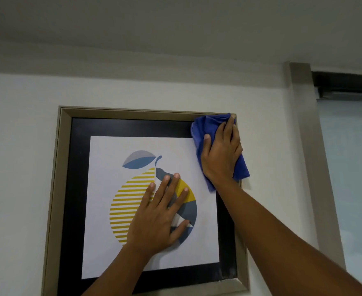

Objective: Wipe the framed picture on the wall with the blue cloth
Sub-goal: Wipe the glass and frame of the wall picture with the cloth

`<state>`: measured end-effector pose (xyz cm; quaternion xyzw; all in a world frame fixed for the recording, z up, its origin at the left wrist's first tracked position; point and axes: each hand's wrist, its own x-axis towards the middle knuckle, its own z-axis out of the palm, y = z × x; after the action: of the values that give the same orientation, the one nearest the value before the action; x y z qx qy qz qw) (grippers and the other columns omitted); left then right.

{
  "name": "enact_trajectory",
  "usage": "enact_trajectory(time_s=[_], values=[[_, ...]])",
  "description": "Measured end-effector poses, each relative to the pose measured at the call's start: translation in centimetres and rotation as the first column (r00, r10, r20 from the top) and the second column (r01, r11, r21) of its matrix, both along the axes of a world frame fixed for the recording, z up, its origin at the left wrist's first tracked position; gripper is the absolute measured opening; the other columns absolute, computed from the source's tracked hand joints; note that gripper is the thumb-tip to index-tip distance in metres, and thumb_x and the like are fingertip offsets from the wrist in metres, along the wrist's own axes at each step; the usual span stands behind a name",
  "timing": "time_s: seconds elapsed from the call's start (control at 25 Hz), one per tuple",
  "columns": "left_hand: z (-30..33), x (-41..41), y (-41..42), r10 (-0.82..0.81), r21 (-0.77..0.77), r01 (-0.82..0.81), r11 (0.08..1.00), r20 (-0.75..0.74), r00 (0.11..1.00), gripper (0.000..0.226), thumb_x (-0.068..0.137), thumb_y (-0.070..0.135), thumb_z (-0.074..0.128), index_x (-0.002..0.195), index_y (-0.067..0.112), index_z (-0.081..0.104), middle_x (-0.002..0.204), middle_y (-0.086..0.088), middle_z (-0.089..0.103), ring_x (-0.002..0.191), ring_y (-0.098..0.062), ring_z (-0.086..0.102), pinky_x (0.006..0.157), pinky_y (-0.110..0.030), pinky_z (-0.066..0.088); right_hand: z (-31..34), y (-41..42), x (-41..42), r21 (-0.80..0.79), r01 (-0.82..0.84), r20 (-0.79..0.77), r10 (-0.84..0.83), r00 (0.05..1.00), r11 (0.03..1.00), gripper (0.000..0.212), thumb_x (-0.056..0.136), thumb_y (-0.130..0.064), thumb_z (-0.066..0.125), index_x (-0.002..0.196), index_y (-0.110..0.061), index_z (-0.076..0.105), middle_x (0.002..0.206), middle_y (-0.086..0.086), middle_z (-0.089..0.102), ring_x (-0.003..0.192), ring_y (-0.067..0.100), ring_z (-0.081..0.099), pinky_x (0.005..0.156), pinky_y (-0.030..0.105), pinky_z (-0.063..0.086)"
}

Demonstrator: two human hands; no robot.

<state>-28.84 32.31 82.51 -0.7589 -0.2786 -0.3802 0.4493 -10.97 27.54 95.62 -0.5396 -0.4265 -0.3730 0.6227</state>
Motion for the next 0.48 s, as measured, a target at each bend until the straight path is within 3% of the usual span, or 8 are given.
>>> enact_trajectory(time_s=[0.16,0.32,0.48], values=[[0.0,0.2,0.2,0.011,0.031,-0.011,0.999,0.01,1.0,0.073,0.098,0.065,0.035,0.157,0.022,0.03,0.169,-0.012,0.015,0.156,-0.031,0.009,0.124,-0.052,0.009,-3.1,0.3,-0.7,0.066,-0.039,-0.011,0.039,0.999,0.997,0.066,0.099,-0.04,0.039,0.152,-0.007,0.02,0.157,0.011,0.028,0.14,0.029,0.031,0.111,0.045,0.024],[-0.2,0.3,0.2,-0.01,0.049,0.01,0.999,0.011,1.0,0.074,0.098,0.064,0.034,0.158,0.021,0.029,0.169,-0.014,0.015,0.156,-0.031,0.009,0.124,-0.052,0.008,-15.5,-0.7,-0.6,-0.038,-0.056,0.045,0.057,0.997,0.998,0.062,0.1,-0.049,0.027,0.144,-0.006,0.039,0.144,0.019,0.047,0.121,0.036,0.053,0.098,0.046,0.045],[-0.1,0.4,0.1,0.016,0.064,-0.016,0.998,0.0,1.0,0.076,0.097,0.063,0.036,0.158,0.019,0.028,0.169,-0.015,0.013,0.156,-0.033,0.008,0.123,-0.055,0.013,-25.1,-2.4,0.0,-0.174,0.016,0.134,0.007,0.991,0.985,0.062,0.1,-0.054,0.019,0.139,-0.008,0.035,0.139,0.02,0.05,0.112,0.041,0.061,0.087,0.052,0.052]])
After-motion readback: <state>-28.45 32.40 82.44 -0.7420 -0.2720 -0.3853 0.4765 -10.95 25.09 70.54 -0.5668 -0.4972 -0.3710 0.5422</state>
